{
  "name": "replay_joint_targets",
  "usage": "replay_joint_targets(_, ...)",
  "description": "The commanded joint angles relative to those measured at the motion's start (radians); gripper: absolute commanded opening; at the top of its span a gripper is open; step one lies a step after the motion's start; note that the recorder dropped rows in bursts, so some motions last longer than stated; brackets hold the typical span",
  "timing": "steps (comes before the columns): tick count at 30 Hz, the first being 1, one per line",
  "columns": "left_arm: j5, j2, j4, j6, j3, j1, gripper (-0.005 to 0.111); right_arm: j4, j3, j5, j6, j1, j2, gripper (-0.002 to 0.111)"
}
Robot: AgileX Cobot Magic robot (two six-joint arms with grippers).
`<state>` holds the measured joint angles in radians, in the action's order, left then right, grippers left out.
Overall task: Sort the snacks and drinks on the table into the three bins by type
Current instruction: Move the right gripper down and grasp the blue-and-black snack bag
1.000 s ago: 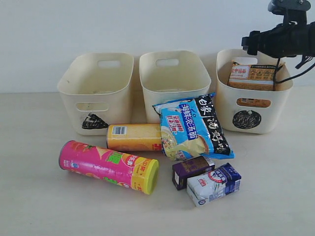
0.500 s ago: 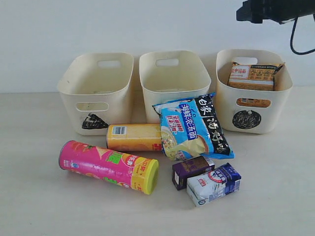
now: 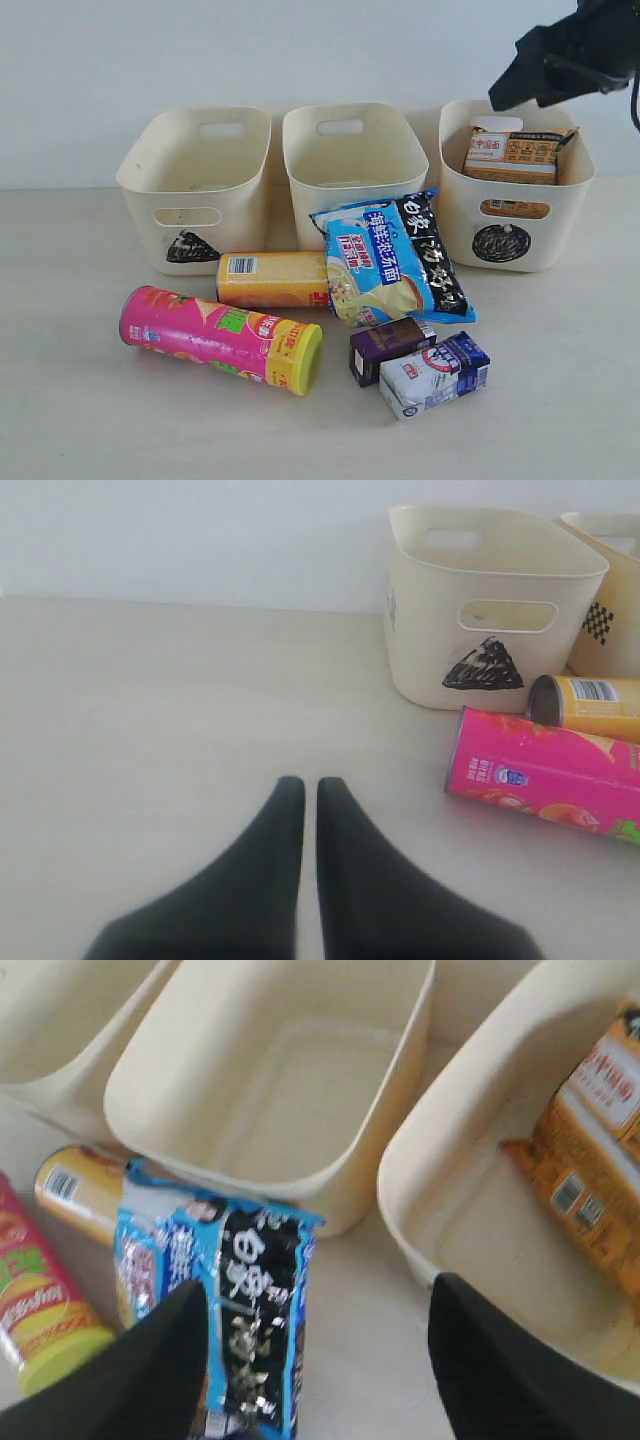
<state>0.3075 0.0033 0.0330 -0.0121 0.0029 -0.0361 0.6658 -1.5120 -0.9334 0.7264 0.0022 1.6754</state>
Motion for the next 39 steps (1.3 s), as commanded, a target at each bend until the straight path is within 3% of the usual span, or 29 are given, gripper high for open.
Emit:
replay_joint_targets(1,-0.001,-0.003,-0.004,-0.007,-0.003,-0.001,0.004,0.001,0.084,-0.099,0.012,0.001,-0.026,0.063)
replay_joint_targets(14,-0.001,-0.003,-0.004,-0.007,-0.003,-0.001,0.004,0.133,0.298,0.000,0.070,0.001,0.016,0.085)
replay_joint_targets(39,0.001,-0.003,-0.004,-0.007,-0.003,-0.001,0.004,0.543,0.302,0.030,0.441,0.020,0.315,0.085)
